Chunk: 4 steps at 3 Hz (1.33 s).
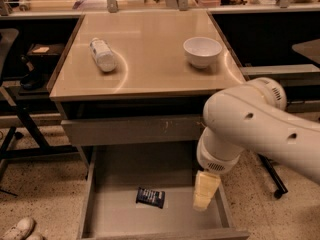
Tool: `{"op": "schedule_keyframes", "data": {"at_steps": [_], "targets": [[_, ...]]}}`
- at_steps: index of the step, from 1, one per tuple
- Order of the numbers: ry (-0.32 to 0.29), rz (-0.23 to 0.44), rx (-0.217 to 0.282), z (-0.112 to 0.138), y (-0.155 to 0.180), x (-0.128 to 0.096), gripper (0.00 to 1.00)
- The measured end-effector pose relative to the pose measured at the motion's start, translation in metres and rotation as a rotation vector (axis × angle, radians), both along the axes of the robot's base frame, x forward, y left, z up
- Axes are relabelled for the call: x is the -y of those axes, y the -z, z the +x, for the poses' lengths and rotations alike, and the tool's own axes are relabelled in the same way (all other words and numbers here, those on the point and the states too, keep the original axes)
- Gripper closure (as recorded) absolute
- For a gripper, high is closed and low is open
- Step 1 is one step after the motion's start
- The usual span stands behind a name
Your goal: Pick rxbar blueberry from middle drawer and place on counter
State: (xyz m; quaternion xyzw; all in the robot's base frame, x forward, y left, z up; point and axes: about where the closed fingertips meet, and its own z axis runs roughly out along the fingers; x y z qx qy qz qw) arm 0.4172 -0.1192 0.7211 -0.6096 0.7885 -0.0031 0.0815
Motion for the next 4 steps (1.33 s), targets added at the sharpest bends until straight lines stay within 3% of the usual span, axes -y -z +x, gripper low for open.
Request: {"op": "schedule_keyframes", "data": {"at_steps": [1,3,4], "targets": [[0.017,0.052,-0.005,0.008,0.056,-0.034,0.0],[-0.003,0.089,-0.005,0.009,0.074,-0.045,0.0],[-0.024,0.172,-0.008,0.025,0.117,-0.068,0.0]]}}
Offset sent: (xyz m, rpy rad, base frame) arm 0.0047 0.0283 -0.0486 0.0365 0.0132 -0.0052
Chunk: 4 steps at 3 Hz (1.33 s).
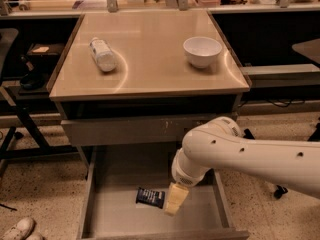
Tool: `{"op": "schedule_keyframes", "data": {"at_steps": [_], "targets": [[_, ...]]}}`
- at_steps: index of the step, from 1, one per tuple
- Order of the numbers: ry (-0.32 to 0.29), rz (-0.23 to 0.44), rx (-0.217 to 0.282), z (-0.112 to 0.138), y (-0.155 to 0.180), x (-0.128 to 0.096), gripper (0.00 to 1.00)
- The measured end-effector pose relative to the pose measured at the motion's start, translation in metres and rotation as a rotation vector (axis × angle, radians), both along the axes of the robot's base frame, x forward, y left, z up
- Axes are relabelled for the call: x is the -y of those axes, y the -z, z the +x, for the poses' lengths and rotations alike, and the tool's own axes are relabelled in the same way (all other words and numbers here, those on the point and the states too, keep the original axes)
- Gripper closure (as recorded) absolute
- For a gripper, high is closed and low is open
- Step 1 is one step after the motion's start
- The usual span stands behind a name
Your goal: Pick rxbar blueberry from middle drawer and place on counter
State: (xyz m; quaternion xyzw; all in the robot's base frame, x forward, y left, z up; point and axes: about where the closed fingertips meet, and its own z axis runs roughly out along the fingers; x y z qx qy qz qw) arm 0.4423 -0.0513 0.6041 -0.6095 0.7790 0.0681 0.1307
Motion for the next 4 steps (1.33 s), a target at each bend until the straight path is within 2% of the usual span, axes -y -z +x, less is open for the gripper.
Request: {"op": "schedule_keyframes", "data": {"at_steps": [1,2,4], "targets": [[-0.008,0.09,-0.017,0.017,0.049,-0.023,0.0],[0.011,0.148,-0.07,0.022,0.087,-0.043,0.0],[0.009,0.176,-0.1,0.017,0.108,-0.048,0.0]]}}
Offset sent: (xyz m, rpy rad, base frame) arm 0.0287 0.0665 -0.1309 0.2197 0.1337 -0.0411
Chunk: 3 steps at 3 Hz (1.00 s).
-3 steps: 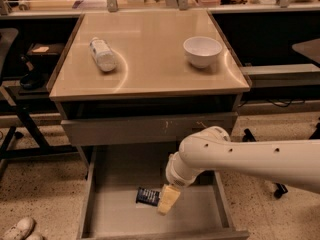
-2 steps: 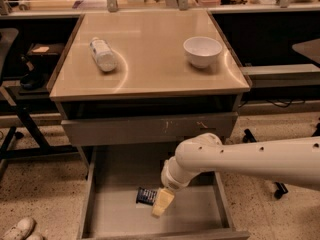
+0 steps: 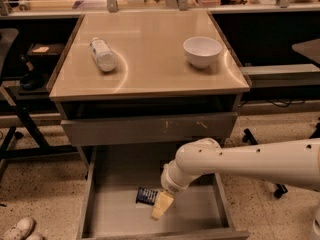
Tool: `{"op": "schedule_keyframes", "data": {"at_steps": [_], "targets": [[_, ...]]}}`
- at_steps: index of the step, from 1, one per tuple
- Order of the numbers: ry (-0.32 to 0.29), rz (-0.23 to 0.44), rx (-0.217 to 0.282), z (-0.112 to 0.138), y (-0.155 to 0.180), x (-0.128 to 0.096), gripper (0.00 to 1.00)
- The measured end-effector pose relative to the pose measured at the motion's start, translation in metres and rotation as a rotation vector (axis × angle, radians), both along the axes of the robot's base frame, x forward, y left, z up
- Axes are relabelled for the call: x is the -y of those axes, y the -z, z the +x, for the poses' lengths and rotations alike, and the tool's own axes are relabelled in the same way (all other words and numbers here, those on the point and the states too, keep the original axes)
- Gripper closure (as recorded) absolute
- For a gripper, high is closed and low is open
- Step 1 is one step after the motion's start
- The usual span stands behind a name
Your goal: Pick rxbar blueberry from middle drawer and place on counter
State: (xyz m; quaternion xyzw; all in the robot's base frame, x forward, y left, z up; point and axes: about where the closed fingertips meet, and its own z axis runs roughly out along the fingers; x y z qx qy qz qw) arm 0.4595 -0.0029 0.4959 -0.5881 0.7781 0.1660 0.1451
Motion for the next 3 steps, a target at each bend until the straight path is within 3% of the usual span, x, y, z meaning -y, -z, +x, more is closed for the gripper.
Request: {"op": "schedule_keyframes", "data": {"at_steps": [3], "targets": [[0.002,0.04,0.031,0.024,0.083,-0.023,0.0]]}}
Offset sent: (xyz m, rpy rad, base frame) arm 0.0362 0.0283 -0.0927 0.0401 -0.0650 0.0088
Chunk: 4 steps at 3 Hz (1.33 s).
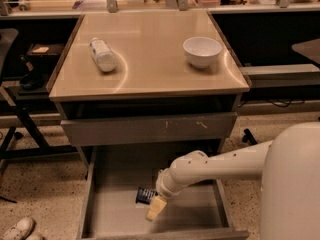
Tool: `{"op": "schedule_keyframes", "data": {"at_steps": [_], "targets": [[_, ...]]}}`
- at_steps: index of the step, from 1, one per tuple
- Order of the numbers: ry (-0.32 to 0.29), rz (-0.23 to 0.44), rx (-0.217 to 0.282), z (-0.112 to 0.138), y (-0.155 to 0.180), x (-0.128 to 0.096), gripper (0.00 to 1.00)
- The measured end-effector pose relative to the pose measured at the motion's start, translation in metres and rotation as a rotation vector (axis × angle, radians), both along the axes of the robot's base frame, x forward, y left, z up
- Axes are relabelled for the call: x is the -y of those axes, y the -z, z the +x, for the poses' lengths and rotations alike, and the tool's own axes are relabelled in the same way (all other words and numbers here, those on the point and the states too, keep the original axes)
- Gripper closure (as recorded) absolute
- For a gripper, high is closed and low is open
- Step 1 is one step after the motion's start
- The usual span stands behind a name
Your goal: Pick rxbar blueberry from middle drawer and place on counter
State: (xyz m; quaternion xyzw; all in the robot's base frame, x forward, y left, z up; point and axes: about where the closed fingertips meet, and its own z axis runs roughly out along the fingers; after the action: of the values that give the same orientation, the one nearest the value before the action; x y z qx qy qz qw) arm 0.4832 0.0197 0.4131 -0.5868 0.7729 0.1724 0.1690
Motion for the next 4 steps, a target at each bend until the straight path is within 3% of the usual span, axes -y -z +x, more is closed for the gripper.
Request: {"op": "schedule_keyframes", "data": {"at_steps": [4], "targets": [[0.03,0.036,-0.063,-0.002,0.064,-0.011,0.0]]}}
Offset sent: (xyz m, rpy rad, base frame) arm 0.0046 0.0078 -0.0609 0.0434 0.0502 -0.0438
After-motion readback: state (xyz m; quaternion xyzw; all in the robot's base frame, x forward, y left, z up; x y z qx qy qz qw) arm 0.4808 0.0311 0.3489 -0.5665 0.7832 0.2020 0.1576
